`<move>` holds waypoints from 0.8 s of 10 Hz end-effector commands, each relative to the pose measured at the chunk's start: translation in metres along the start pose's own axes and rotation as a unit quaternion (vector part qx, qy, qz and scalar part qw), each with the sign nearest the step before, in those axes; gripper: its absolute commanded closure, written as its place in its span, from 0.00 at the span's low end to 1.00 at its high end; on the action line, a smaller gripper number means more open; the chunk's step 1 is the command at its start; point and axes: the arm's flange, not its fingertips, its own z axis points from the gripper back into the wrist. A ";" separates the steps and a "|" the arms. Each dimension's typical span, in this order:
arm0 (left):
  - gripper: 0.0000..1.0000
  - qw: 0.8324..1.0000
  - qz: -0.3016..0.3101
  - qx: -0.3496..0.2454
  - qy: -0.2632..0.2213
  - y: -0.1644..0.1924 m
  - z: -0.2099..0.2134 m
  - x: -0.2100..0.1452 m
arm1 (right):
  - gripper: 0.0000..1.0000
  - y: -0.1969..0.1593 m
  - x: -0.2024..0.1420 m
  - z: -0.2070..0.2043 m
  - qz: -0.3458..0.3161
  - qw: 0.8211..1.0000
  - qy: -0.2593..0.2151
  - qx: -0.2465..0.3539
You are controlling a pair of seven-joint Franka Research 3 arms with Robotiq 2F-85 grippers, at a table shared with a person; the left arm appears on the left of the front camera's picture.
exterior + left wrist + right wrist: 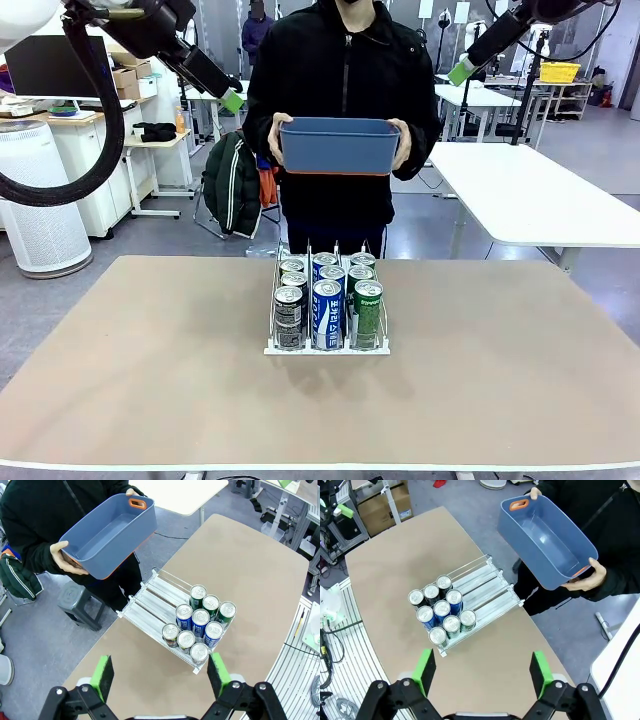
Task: Fill the beverage cans into the dispenser.
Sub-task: Place the picked Sprite in the line of the Automatic Can Dispenser with the same cans.
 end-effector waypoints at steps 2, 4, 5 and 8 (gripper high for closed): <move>0.00 1.000 0.000 0.001 0.001 0.001 0.000 0.000 | 0.00 0.000 0.000 0.000 0.000 1.000 0.000 0.000; 0.00 1.000 0.000 0.001 0.001 0.001 0.000 0.000 | 0.00 0.018 0.002 0.002 -0.038 0.999 0.005 0.000; 0.00 1.000 0.000 0.001 0.001 0.001 0.000 0.000 | 0.00 0.025 0.002 0.003 -0.044 0.999 -0.001 -0.011; 0.00 1.000 0.000 0.001 0.001 0.001 0.000 0.000 | 0.00 0.032 0.001 0.011 -0.043 0.999 -0.006 -0.014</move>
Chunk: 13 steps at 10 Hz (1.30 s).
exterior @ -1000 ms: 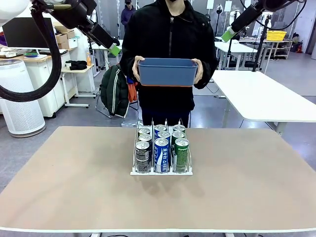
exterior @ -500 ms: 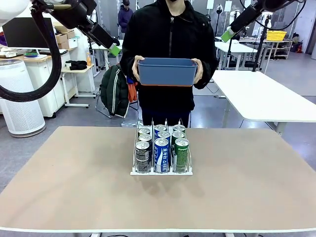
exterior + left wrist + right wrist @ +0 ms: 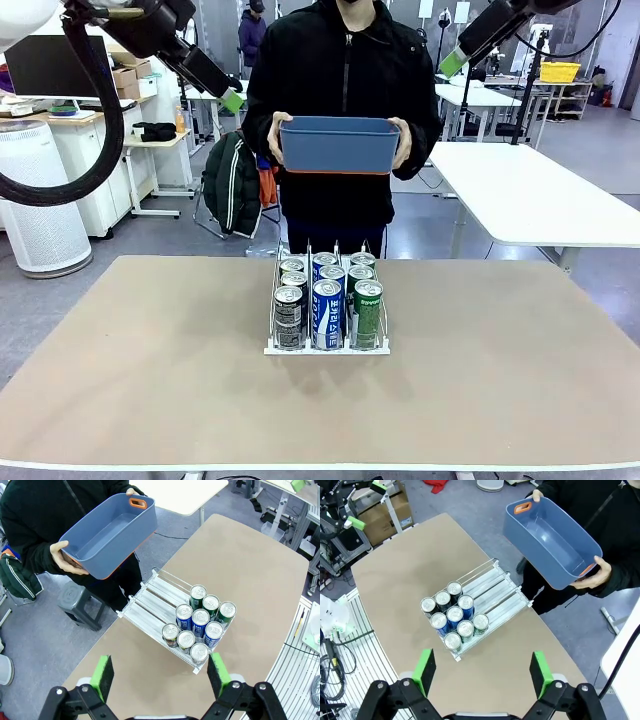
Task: Fill the beverage cans into the dispenser.
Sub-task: Place the picked Sprite in the line of the Automatic Can Dispenser with the same cans.
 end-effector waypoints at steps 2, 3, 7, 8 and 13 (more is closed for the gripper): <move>0.00 1.000 0.000 0.001 0.001 0.001 0.000 0.000 | 0.00 0.006 -0.009 -0.004 0.004 1.000 0.009 -0.027; 0.00 1.000 0.000 0.001 0.001 0.001 0.000 0.000 | 0.00 0.001 -0.001 0.003 0.001 1.000 -0.001 -0.002; 0.00 1.000 0.000 0.001 0.001 0.001 0.000 0.000 | 0.00 0.001 -0.001 0.003 0.001 1.000 -0.001 -0.002; 0.00 1.000 0.000 0.001 0.001 0.001 0.000 0.000 | 0.00 0.001 -0.001 0.003 0.001 1.000 -0.001 -0.002; 0.00 1.000 0.000 0.001 0.001 0.001 0.000 0.000 | 0.00 0.001 -0.001 0.003 0.001 1.000 -0.001 -0.002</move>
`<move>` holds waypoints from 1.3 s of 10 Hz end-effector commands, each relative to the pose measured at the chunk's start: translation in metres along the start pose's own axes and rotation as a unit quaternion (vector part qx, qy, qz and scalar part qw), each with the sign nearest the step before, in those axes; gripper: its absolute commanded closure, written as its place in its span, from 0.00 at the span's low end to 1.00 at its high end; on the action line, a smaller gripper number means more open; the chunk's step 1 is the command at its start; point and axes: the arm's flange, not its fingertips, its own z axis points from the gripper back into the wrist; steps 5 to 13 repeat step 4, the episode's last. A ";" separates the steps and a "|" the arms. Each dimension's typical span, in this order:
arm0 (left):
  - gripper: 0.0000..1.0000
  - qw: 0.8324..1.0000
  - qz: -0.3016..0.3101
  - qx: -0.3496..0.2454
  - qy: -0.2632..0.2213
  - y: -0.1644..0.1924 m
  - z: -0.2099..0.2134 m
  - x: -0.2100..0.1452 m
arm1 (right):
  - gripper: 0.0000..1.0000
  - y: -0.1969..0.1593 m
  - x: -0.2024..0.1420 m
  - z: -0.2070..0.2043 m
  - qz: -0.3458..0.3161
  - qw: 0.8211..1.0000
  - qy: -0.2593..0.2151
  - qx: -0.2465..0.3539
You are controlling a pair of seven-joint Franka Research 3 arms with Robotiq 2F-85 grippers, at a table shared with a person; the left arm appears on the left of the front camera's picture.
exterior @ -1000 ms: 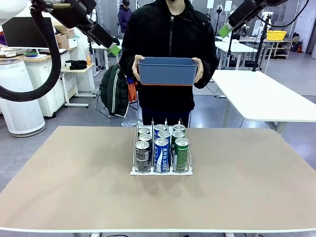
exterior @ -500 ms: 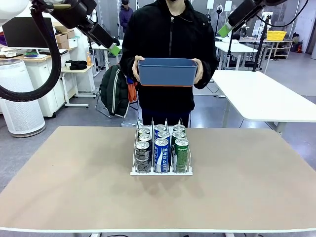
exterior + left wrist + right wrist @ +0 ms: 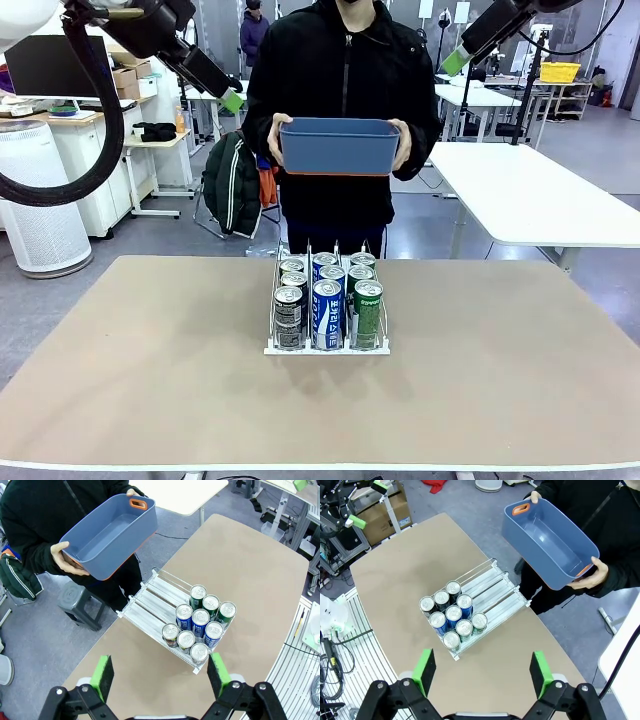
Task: Fill the beverage cans into the dispenser.
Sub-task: Place the picked Sprite in the line of the Automatic Can Dispenser with the same cans.
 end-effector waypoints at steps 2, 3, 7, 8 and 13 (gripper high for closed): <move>0.00 1.000 0.000 0.001 0.001 0.001 0.000 0.000 | 0.00 0.000 0.000 0.000 -0.003 1.000 -0.002 0.003; 0.00 1.000 0.000 0.001 0.001 0.001 0.000 0.000 | 0.00 0.000 0.000 0.000 -0.003 1.000 -0.002 0.003; 0.00 1.000 0.000 0.001 0.001 0.001 0.000 0.000 | 0.00 0.000 0.000 0.000 -0.003 1.000 -0.002 0.003; 0.00 1.000 0.000 0.001 0.001 0.001 0.000 0.000 | 0.00 0.000 0.000 0.000 -0.003 1.000 -0.002 0.003; 0.00 1.000 0.000 0.001 0.001 0.001 0.000 0.000 | 0.00 0.000 0.000 0.000 -0.003 1.000 -0.002 0.003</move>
